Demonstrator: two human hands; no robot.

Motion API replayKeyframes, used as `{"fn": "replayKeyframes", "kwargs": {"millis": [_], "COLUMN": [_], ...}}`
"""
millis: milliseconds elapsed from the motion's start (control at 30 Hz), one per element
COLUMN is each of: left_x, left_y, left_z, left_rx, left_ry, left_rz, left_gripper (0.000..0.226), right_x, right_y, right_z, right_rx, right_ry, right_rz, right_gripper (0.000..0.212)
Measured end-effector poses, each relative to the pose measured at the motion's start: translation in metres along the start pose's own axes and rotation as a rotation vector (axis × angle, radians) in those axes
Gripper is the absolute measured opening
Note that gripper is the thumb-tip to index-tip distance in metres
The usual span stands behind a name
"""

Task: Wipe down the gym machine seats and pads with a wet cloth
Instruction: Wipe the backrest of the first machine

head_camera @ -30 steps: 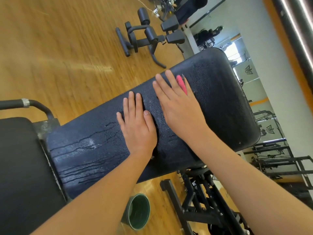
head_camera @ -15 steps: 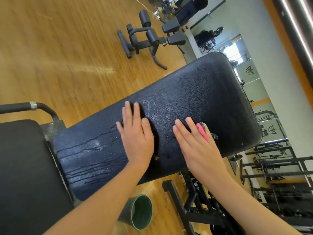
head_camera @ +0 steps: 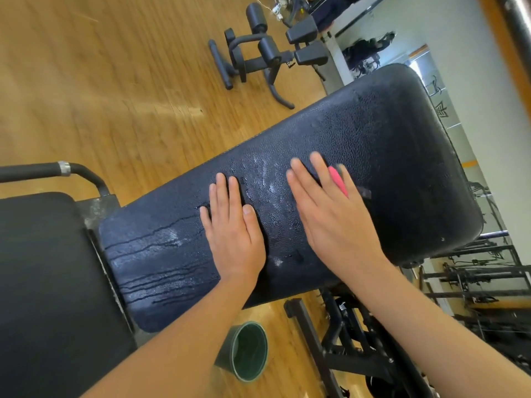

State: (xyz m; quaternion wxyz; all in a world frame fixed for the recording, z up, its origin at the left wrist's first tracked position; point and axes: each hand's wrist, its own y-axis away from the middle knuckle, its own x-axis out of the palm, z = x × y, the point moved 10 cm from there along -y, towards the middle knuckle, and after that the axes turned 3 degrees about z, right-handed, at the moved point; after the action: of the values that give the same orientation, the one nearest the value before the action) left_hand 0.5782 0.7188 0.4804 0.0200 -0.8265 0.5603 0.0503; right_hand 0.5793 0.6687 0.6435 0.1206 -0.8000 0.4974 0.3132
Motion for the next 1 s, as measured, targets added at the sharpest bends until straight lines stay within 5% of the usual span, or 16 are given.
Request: {"fn": "replayKeyframes", "kwargs": {"millis": [200,567,1000], "left_x": [-0.002,-0.001,-0.003], "left_y": [0.002,0.002,0.001], "left_z": [-0.001,0.001,0.001], "left_rx": [0.006,0.008,0.012], "left_ry": [0.036,0.027,0.050], "left_rz": [-0.010,-0.009,-0.019], "left_gripper": [0.052,0.053,0.053], "right_x": [-0.002,0.024,0.013], "right_y": [-0.081,0.067,-0.075], "right_z": [0.006,0.018,0.032], "right_rx": [0.039,-0.110,-0.067], "right_ry": [-0.016,-0.025,0.037], "right_rz": [-0.026,0.053,-0.053], "right_gripper": [0.058,0.066,0.053]}}
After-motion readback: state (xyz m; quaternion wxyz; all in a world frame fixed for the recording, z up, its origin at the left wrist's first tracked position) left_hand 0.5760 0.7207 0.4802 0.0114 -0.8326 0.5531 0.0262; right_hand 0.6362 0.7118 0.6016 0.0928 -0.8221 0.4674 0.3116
